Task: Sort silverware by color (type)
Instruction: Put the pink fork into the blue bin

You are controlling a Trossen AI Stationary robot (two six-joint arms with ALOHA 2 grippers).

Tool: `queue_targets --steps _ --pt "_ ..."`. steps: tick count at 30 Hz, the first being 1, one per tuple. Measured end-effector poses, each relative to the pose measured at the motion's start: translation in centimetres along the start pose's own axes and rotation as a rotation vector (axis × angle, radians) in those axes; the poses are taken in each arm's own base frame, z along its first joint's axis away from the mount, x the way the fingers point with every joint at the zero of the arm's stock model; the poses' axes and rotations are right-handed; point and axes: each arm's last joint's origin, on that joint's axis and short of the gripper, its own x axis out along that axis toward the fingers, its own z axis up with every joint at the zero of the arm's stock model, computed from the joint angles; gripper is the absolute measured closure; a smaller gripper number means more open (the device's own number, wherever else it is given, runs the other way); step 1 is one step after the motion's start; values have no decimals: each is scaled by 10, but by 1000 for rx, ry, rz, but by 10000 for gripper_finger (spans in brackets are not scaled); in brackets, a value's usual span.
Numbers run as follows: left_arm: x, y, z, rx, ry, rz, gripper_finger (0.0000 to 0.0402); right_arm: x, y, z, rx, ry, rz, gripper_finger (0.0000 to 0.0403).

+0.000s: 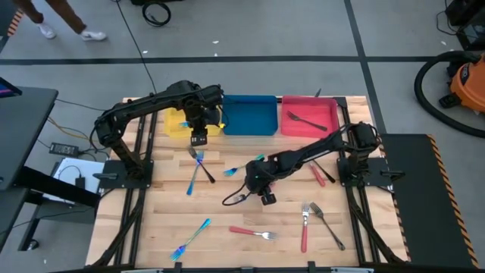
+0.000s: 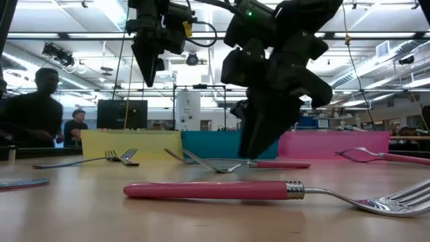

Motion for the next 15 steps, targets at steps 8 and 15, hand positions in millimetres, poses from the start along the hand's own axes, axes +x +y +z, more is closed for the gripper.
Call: queue_targets --steps 8,15 --pt "0 0 1 -2 -6 2 290 2 8 0 -32 15 -17 256" --pt "0 1 2 -24 -17 5 290 2 6 -2 -49 40 -59 256"
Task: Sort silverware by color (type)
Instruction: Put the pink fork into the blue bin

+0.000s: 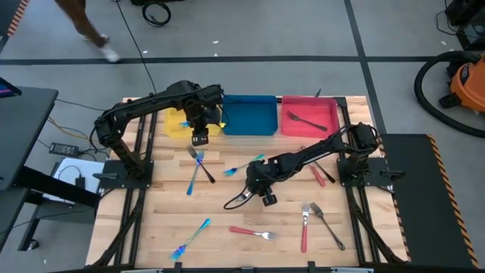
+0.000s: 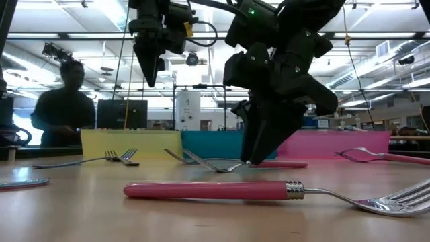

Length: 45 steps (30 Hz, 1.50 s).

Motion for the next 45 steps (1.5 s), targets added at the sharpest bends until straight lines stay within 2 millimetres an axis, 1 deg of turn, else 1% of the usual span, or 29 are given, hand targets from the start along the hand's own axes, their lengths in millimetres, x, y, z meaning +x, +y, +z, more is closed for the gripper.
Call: queue_targets --steps 4,8,9,14,18,23,29,32,36,39,43,45 --pt "0 0 0 -3 0 0 290 0 0 -2 0 25 4 257" --pt "0 0 0 -2 -5 1 290 7 0 -6 -1 29 -8 257" --pt "0 0 0 -2 -5 1 290 12 0 -8 -1 35 -8 257" --pt "0 0 1 -2 -10 3 290 18 -1 -10 6 48 -19 263" --pt "0 0 1 -1 -14 4 290 19 0 -10 50 43 -22 291" --pt "0 1 2 7 -22 6 290 20 0 -10 92 44 -24 354" --pt "0 1 2 9 -24 7 290 20 0 -11 106 48 -23 355" --pt "0 1 3 14 -26 8 290 17 0 -10 130 44 -25 355" --pt "0 1 3 36 -25 8 290 8 -1 -7 145 18 -28 355" --pt "0 1 3 36 -26 8 290 0 -1 -9 150 31 -27 355" --pt "0 1 3 36 -25 8 290 -10 -8 -7 165 13 -46 355" --pt "0 1 2 36 -24 8 290 -12 -14 -9 179 21 -58 363"
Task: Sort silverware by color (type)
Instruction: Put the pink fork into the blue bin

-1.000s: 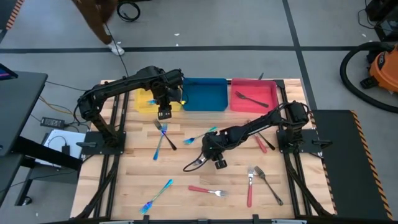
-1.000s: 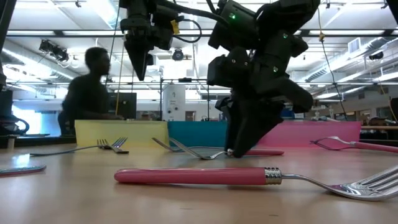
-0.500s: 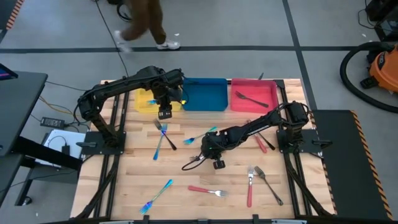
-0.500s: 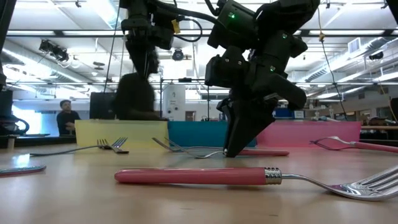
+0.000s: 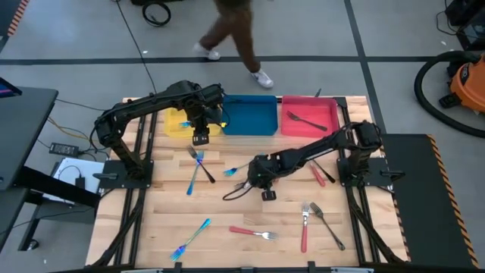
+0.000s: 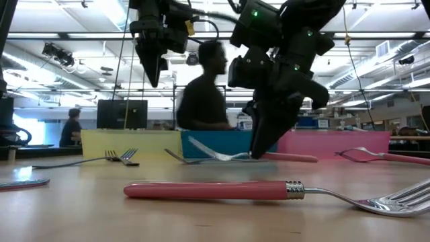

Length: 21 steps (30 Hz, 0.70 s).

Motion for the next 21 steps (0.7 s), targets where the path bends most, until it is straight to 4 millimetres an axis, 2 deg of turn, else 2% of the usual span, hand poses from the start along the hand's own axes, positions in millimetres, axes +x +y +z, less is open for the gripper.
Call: queue_targets --steps 3,9,12,17,21 --pt "0 2 -1 -5 8 10 290 -8 -11 2 5 -15 -20 396" --pt "-3 19 -9 -35 28 40 290 -31 -46 3 46 -64 -92 402" --pt "-4 28 -12 -66 25 46 290 -35 -57 1 77 -71 -74 397" --pt "-5 36 -16 -95 23 51 290 -37 -58 3 59 -100 22 376" --pt "-6 38 -16 -100 13 55 290 -33 -40 6 11 -112 116 357"
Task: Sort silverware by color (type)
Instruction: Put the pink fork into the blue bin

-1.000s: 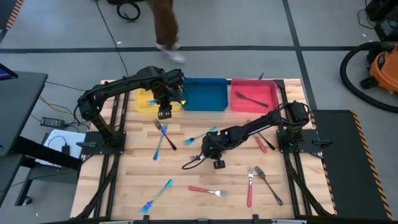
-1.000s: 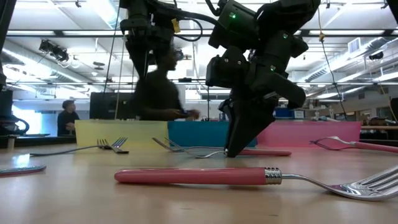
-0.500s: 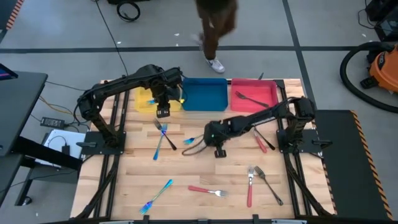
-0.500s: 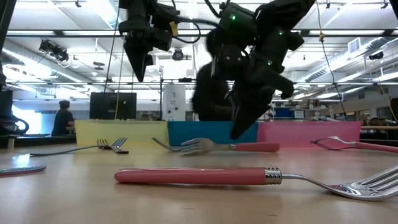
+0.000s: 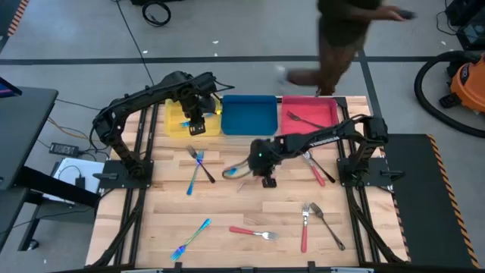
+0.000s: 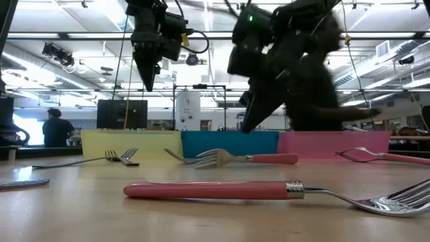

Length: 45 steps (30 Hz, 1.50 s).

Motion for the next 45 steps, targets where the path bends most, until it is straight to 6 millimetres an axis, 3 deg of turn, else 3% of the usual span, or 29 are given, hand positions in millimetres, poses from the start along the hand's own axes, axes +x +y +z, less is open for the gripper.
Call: queue_targets --steps 9,21,34,38,43,45 --pt "0 -1 1 1 -5 1 290 9 29 0 -169 24 -107 294" --pt "0 -1 1 1 -5 1 290 21 20 -28 -115 50 -147 273" --pt "0 0 3 7 -24 8 290 38 8 -37 -92 97 -188 273" --pt "0 0 3 14 -29 10 290 38 8 -37 -88 102 -187 288" --pt "0 0 3 12 -30 9 290 39 8 -38 -88 113 -183 363" --pt "0 0 3 11 -30 9 290 39 7 -39 -84 116 -184 367"
